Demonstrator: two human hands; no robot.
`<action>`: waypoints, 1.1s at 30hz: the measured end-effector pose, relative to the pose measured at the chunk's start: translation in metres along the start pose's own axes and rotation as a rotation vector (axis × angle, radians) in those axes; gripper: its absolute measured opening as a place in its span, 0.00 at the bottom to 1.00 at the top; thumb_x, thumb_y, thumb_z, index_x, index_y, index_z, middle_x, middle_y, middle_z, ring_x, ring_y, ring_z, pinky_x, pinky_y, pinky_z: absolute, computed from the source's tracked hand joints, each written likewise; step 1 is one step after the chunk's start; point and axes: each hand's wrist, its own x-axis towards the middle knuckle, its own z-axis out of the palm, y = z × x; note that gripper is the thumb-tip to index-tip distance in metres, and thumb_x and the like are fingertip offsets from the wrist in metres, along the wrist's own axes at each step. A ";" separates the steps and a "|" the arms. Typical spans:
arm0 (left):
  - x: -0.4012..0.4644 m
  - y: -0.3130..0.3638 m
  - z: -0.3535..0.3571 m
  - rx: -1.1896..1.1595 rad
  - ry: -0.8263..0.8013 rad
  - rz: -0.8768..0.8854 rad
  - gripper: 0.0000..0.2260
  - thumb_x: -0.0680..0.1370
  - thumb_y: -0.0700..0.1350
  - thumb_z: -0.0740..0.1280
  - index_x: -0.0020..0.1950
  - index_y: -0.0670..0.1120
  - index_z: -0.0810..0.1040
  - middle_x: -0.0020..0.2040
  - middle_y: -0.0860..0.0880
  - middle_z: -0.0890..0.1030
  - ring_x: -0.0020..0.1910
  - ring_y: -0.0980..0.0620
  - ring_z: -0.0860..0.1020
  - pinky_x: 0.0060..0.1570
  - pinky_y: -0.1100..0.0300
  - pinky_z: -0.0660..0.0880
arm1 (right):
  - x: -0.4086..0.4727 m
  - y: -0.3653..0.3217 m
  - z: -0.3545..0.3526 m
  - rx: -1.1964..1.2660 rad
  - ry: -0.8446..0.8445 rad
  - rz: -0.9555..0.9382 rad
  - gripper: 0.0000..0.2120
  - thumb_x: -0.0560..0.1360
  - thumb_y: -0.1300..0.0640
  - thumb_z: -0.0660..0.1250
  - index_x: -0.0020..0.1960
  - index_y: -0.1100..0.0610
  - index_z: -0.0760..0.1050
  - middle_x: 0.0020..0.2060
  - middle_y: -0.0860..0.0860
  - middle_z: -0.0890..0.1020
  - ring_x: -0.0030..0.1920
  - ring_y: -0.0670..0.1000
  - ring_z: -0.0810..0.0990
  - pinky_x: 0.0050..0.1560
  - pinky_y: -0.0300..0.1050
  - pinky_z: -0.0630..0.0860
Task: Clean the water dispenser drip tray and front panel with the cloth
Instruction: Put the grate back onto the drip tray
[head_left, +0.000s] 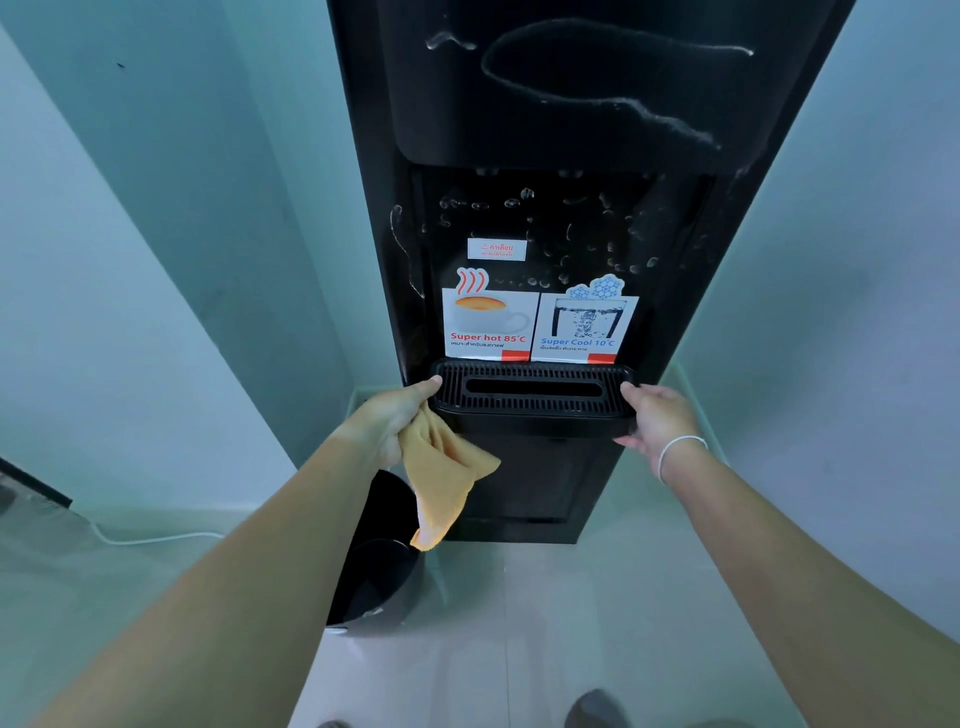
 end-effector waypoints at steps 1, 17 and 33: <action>0.001 0.000 0.001 -0.003 0.008 0.012 0.15 0.76 0.52 0.69 0.49 0.40 0.77 0.47 0.39 0.82 0.44 0.39 0.81 0.53 0.43 0.78 | 0.000 0.000 0.001 -0.002 -0.002 -0.010 0.08 0.76 0.59 0.64 0.55 0.58 0.72 0.58 0.61 0.78 0.56 0.62 0.79 0.49 0.56 0.78; -0.032 -0.008 -0.028 0.018 0.087 0.161 0.24 0.78 0.59 0.61 0.65 0.43 0.73 0.55 0.41 0.81 0.50 0.42 0.81 0.55 0.48 0.77 | -0.011 0.020 -0.001 0.008 0.101 0.026 0.23 0.78 0.43 0.52 0.65 0.57 0.69 0.52 0.56 0.75 0.47 0.59 0.78 0.43 0.51 0.78; -0.101 0.001 -0.081 -0.017 -0.122 0.275 0.11 0.78 0.50 0.62 0.52 0.45 0.78 0.42 0.44 0.81 0.40 0.46 0.79 0.42 0.56 0.73 | -0.133 0.030 0.053 -0.524 -0.517 -0.080 0.11 0.76 0.58 0.63 0.58 0.53 0.75 0.47 0.49 0.78 0.40 0.48 0.75 0.40 0.41 0.75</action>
